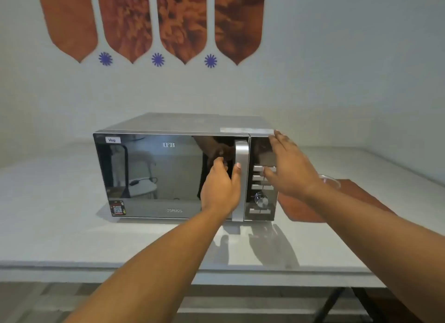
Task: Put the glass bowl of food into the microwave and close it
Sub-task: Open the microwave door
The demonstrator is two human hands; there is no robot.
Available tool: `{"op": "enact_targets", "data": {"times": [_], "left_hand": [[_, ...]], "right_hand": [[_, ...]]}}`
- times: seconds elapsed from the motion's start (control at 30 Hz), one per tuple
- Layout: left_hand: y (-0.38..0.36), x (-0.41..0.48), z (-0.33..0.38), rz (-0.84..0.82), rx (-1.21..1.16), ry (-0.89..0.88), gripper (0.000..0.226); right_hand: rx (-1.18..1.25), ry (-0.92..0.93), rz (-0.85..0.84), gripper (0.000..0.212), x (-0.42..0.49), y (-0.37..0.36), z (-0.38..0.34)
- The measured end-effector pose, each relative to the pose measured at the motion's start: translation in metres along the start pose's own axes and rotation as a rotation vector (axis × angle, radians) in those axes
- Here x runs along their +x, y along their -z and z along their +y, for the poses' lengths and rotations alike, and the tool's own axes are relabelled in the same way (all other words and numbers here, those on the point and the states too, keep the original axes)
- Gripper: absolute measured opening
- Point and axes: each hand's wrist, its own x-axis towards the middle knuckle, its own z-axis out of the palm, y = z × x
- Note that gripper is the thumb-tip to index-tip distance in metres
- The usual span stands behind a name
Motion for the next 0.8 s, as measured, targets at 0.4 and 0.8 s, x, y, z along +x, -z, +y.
{"op": "enact_targets", "data": {"times": [0.4, 0.8], "left_hand": [[-0.056, 0.026, 0.028, 0.150, -0.037, 0.274, 0.031], [-0.044, -0.002, 0.031, 0.255, -0.081, 0.326, 0.032]], "right_hand": [[-0.185, 0.161, -0.018, 0.096, 0.016, -0.001, 0.022], [-0.210, 0.157, -0.078, 0.097, 0.019, 0.011, 0.019]]}}
